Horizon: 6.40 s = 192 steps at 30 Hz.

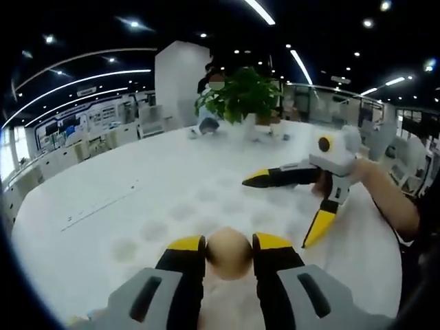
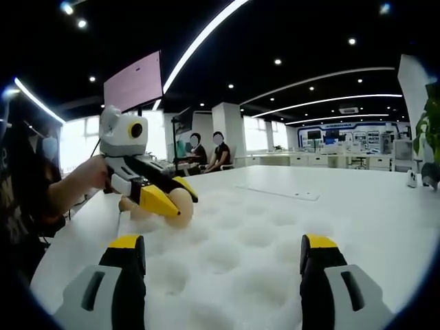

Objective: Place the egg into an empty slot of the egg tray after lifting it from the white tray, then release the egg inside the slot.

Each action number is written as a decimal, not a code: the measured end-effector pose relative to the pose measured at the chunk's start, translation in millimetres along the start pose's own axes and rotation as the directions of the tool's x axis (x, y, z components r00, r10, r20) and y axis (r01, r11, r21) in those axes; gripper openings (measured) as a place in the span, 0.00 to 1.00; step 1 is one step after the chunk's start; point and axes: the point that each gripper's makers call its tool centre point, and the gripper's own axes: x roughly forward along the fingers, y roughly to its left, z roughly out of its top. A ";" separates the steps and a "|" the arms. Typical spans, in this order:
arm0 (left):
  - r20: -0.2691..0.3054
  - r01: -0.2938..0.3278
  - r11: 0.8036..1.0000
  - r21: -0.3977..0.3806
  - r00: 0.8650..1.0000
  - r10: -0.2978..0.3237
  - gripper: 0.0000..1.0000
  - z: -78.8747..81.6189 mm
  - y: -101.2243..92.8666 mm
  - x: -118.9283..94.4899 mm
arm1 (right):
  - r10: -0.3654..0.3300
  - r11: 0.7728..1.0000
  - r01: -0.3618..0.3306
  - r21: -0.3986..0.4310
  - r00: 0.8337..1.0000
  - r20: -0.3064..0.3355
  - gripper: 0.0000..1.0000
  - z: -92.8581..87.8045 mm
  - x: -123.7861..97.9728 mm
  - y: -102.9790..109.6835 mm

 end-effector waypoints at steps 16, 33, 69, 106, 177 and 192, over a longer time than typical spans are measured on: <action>0.017 -0.022 1.000 -0.019 1.000 0.023 0.28 -1.0 6.5 -3.8 | 0.001 1.000 -0.001 0.001 1.000 0.002 0.97 -0.2 0.0 0.7; 0.079 -0.071 0.996 -0.045 0.994 0.074 0.28 12.3 23.7 -35.4 | -0.001 1.000 0.001 0.000 1.000 0.001 0.97 -0.9 0.1 1.4; 0.124 -0.206 0.973 -0.105 0.968 0.219 0.28 -3.6 80.2 -113.8 | -0.002 1.000 0.002 -0.013 1.000 -0.019 0.98 -2.0 -1.4 2.2; 0.109 -0.375 0.900 -0.219 0.908 0.405 0.28 -43.7 170.3 -179.7 | 0.000 1.000 0.000 -0.006 1.000 0.000 0.98 0.6 -2.5 2.3; 0.086 -0.523 0.744 -0.417 0.792 0.605 0.38 -91.7 226.5 -230.3 | 0.001 1.000 -0.001 0.000 1.000 0.012 0.98 0.7 -2.3 3.1; 0.081 -0.450 0.831 -0.327 0.863 0.499 0.55 -71.2 180.3 -211.1 | 0.000 1.000 0.000 0.000 1.000 0.011 0.98 1.5 -0.8 2.3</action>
